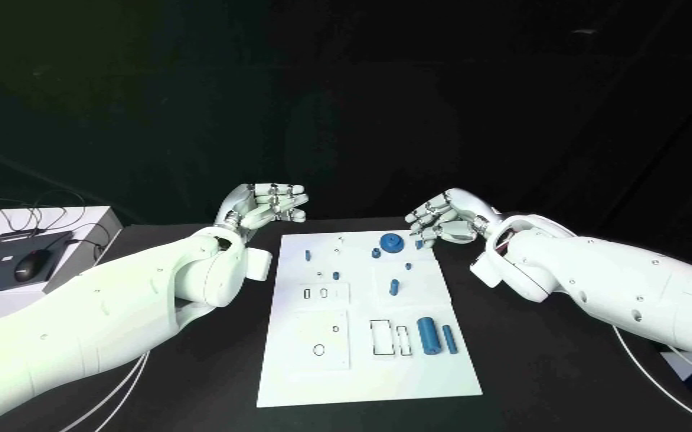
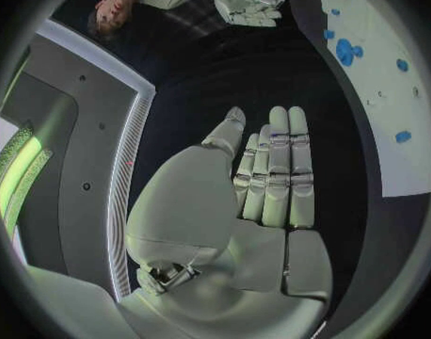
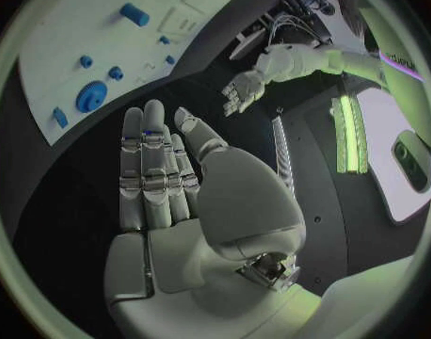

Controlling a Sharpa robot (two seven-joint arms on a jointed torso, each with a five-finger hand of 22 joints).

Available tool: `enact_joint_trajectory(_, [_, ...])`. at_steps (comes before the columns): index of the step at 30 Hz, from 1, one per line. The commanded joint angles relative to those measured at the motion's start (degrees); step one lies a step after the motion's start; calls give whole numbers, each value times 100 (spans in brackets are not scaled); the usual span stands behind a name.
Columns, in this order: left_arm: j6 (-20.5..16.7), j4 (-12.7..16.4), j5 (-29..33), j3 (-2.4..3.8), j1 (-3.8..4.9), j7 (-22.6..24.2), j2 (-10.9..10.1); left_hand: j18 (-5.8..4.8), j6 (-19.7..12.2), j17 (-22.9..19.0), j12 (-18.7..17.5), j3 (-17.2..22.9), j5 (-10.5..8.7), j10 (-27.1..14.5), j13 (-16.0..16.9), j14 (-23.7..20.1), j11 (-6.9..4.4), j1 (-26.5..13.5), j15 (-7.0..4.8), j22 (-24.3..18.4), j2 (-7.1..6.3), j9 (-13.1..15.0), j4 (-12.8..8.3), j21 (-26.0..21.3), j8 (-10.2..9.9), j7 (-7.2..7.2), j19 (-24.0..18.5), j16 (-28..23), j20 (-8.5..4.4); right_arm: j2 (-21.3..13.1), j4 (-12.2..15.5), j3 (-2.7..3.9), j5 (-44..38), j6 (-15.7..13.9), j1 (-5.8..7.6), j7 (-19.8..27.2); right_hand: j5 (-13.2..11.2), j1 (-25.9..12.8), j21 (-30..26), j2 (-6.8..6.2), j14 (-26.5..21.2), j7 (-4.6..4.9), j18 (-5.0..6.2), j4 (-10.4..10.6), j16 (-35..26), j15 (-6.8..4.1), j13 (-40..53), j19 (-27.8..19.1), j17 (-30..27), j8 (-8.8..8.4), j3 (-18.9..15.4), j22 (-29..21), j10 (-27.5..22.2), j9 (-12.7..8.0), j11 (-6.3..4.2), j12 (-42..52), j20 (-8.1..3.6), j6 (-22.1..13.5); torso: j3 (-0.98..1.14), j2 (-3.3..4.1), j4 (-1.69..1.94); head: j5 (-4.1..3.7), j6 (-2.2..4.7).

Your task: Assemble the parts on the task board

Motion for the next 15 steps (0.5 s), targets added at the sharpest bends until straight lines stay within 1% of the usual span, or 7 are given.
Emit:
enact_joint_trajectory(1, [503, 275, -424, 27, -16, -154, -145, -204, 69, 312, -5, -6, 16, 115, -5, 236, -23, -20, -97, 232, -7, 7, -81, 401, 5, 6, 152, 361, -238, 33, 86, 18, -1624, 396, 35, -618, -2, -16, 361, -37, 150, -54, 39, 58, 1319, -130, 11, 346, 660, -22, -108, 209, 123, 4, -76, -4, -170, 28, 19, 151, 28, -16, 47])
enact_joint_trajectory(4, [497, 545, -455, 61, -23, -183, -284, -352, 95, 899, 1, 13, 7, 192, -2, 94, -57, -113, -153, 594, 7, 5, -158, 950, 1, 11, 46, 987, -449, 57, 178, 31, -2041, 278, 69, -791, 107, -91, 739, -69, 220, -131, 82, 88, 2576, -204, 24, 712, 1326, -9, -150, 448, 302, 20, -168, -1, -278, 95, -1, 240, 69, -53, 82])
enact_joint_trajectory(5, [493, 597, -459, 69, -24, -187, -308, -420, 109, 1510, 11, 20, 67, 234, -19, -251, -84, -213, -182, 964, -52, 3, -237, 1513, -4, -1, -59, 1623, -583, 63, 196, 33, -2119, 244, 78, -828, 123, -153, 838, -96, 196, -106, 84, 103, 2907, -200, 33, 752, 1536, -11, -166, 527, 327, 19, -172, 31, -288, 96, -7, 263, 83, -66, 95])
enact_joint_trajectory(8, [473, 829, -478, 110, -27, -202, -424, -447, 100, 1638, -3, 90, 19, 236, -2, -382, -73, -205, -164, 1003, 27, 4, -256, 1525, -2, 3, -340, 1741, -551, 114, 250, 42, -2444, 23, 129, -998, 260, -203, 1203, -232, 83, -66, 136, 80, 3601, -145, 46, 933, 2108, -3, -195, 806, 119, 18, -107, 76, -291, -29, -25, 367, 127, -103, 155])
enact_joint_trajectory(10, [452, 967, -487, 137, -28, -203, -490, -400, 95, 1821, -1, 152, -3, 233, 0, -532, -70, -275, -164, 1150, 16, 7, -302, 1763, 4, -2, -524, 1932, -507, 158, 281, 45, -2640, -189, 156, -1103, 376, -185, 1720, -330, -514, -2, 193, 107, 3378, -56, 44, 1146, 2190, 1, -227, 1424, -326, 15, 14, 93, -254, -163, -35, 415, 146, -117, 172])
enact_joint_trajectory(13, [427, 1102, -494, 168, -29, -202, -550, -379, 98, 1839, 2, 190, 13, 232, 1, -556, -71, -320, -150, 1180, 31, 5, -304, 1839, 0, -3, -563, 1952, -487, 232, 305, 48, -2870, -528, 177, -1231, 376, -56, 2393, -433, -487, -21, 319, 213, 3584, -21, 33, 1062, 2636, 2, -117, 2323, -473, 22, 31, 191, -139, -182, -45, 461, 178, -144, 189])
enact_joint_trajectory(15, [413, 1164, -497, 182, -30, -206, -577, -365, 96, 1838, 2, 218, 12, 223, 1, -569, -69, -346, -146, 1187, 25, 5, -313, 1880, -1, -3, -595, 1953, -474, 289, 308, 50, -3053, -753, 185, -1326, 425, -51, 3307, -411, -305, -39, 177, 215, 3880, -60, 49, 1572, 2933, 16, -28, 3708, -233, 26, -53, 310, -185, -132, -45, 478, 194, -169, 202])
